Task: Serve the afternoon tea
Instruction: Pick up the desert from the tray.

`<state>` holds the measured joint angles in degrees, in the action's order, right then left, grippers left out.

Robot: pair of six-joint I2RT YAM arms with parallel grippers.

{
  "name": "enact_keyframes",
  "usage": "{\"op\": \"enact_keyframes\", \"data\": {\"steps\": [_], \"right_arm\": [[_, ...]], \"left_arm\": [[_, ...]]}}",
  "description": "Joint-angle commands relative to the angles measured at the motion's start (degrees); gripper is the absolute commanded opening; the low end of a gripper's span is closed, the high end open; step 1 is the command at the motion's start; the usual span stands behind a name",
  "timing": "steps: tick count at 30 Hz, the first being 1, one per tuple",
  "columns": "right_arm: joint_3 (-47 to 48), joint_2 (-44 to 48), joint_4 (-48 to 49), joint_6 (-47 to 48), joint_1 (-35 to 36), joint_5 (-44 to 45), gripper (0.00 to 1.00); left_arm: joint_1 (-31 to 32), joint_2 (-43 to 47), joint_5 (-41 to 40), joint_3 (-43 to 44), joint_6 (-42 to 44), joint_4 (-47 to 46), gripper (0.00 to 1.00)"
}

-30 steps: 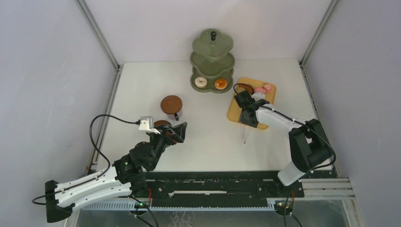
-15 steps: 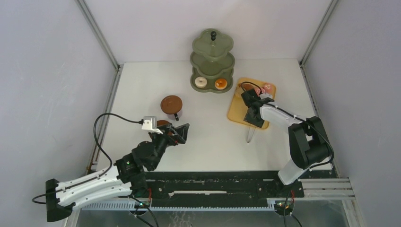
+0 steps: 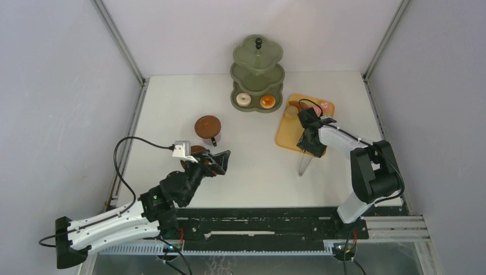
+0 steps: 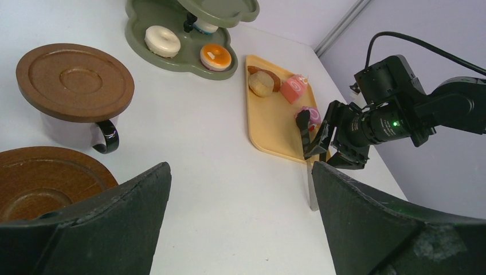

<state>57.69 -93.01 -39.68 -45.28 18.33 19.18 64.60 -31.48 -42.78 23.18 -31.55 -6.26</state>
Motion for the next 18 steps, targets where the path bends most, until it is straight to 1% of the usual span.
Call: {"op": "enact_keyframes", "data": {"steps": [1,7,18], "right_arm": [[0.05,-0.71,0.44,-0.58,-1.84,-1.12,0.65],[0.10,-2.14,2.21,0.63,-3.19,-3.09,0.64],[2.33,-5.19,2.53,2.32,-5.25,-3.51,0.63]], "left_arm": [[0.17,0.00,1.04,-1.25,-0.53,-2.17,0.97],[0.18,-0.37,0.95,-1.05,-0.17,-2.59,0.97],[0.11,-1.52,0.42,-0.87,0.27,-3.10,0.97]]}}
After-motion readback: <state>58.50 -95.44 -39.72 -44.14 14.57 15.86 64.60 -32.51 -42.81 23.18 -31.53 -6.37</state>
